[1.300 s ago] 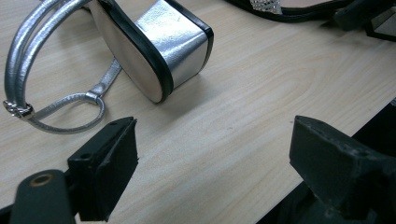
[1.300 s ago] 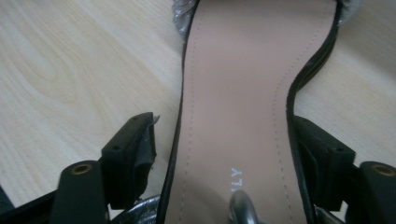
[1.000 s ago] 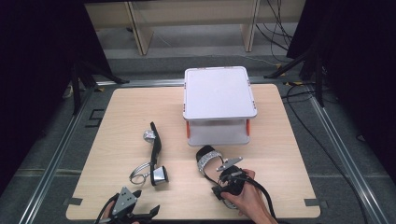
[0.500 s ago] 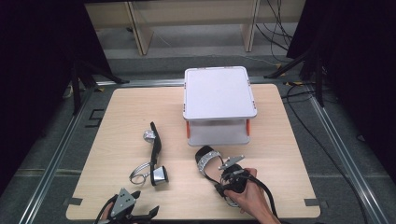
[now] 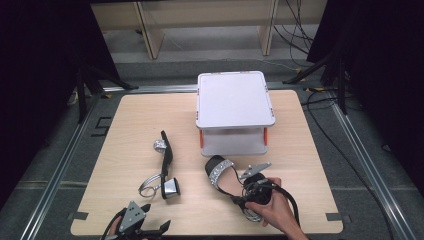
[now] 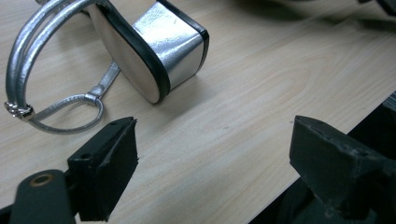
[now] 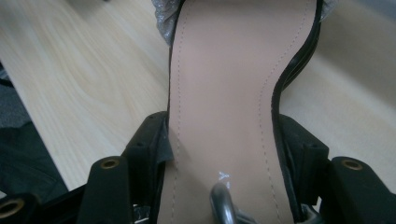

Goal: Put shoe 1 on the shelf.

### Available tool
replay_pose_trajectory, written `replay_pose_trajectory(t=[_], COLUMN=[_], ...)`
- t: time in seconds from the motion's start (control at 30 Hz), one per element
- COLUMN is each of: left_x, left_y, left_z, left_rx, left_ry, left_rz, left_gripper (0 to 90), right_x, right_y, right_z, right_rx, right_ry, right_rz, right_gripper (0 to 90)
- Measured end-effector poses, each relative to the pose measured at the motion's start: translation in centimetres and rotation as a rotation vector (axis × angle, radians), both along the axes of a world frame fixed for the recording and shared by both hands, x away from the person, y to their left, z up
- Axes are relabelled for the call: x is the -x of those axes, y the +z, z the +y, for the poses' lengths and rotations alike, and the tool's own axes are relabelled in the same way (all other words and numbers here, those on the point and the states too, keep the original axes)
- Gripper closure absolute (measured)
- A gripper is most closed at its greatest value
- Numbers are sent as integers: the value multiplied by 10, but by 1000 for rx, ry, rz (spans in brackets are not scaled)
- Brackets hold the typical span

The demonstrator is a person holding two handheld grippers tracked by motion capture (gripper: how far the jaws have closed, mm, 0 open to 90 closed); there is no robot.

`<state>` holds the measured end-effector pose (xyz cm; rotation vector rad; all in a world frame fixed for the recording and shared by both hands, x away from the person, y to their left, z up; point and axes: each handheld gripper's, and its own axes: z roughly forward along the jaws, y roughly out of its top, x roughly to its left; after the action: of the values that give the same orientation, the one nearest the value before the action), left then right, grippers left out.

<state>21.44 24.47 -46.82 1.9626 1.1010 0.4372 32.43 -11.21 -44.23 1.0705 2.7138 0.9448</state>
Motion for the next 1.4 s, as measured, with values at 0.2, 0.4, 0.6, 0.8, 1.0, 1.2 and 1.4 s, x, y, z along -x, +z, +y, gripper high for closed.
replay_pose_trajectory(t=[0.2,0.4,0.6,0.8,1.0,1.2,1.4], left_x=[0,-1,-1,-1,-1,-1,0], left_y=[1,0,0,0,0,0,0], left_z=[0,2,2,2,2,4,3], left_rx=[-5,-6,-3,-6,-5,-32,-4], left_ry=[3,7,7,6,7,1,5], left_rz=[-5,1,-1,-1,-2,0,0], left_gripper=[149,150,149,150,150,150,150], right_x=[-3,-7,-17,-26,-44,-69,-89], right_y=[15,38,69,107,137,153,160], right_z=[4,26,43,52,59,63,66], right_rx=[-46,-71,-104,-190,-193,-207,-206], right_ry=[23,68,108,116,99,58,6], right_rz=[-4,-22,-62,-92,-128,-140,-133], right_gripper=[417,417,417,417,418,417,417])
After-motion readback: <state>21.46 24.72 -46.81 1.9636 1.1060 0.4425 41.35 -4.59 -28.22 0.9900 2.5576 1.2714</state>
